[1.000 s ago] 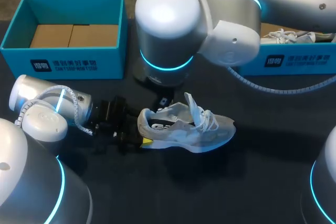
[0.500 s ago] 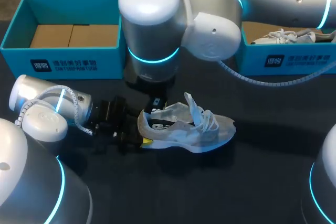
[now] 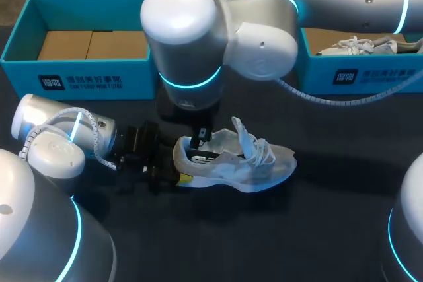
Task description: Take the shoe out of the shoebox, open the shoe tongue, remove and reinsert the insole, then place the shoe into the shoebox
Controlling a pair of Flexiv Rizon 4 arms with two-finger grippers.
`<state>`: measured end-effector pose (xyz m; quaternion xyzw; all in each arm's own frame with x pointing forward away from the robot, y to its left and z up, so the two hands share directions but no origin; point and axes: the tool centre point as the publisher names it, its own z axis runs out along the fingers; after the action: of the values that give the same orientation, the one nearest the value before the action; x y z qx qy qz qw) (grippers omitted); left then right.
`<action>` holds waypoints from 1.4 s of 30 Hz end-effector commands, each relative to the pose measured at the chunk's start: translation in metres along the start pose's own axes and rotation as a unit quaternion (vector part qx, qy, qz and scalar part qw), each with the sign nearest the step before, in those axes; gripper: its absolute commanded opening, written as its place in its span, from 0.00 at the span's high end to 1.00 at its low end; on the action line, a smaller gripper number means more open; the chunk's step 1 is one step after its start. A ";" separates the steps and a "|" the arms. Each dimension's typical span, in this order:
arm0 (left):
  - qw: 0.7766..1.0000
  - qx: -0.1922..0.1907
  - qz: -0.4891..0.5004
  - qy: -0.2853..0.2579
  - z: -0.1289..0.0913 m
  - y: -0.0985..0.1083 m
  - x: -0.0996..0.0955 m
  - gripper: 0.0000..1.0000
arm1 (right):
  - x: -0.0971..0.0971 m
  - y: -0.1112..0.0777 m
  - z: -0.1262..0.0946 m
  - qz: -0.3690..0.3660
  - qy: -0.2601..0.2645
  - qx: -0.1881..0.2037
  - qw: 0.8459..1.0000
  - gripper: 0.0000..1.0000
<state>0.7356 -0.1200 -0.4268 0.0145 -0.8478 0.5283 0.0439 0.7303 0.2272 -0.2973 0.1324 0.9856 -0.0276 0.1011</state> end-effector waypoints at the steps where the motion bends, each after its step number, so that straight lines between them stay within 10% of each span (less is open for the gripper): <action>1: 1.000 -0.002 0.000 0.000 0.004 0.003 -0.003 1.00 | -0.003 0.003 0.019 -0.007 0.013 0.006 1.000 1.00; 29: 1.000 -0.002 0.000 0.000 0.004 0.003 -0.003 1.00 | 0.002 -0.023 0.076 -0.021 0.090 0.031 0.995 1.00; 35: 1.000 -0.002 0.000 0.000 0.004 0.003 -0.003 1.00 | -0.001 -0.017 0.081 -0.025 0.092 0.029 0.995 0.64; 42: 1.000 -0.002 0.000 0.000 0.004 0.003 -0.003 1.00 | 0.001 -0.009 0.089 -0.025 0.094 0.019 0.995 0.58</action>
<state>0.7356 -0.1199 -0.4268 0.0145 -0.8478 0.5283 0.0438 0.7423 0.2084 -0.3770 0.1121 0.9930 -0.0366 0.0061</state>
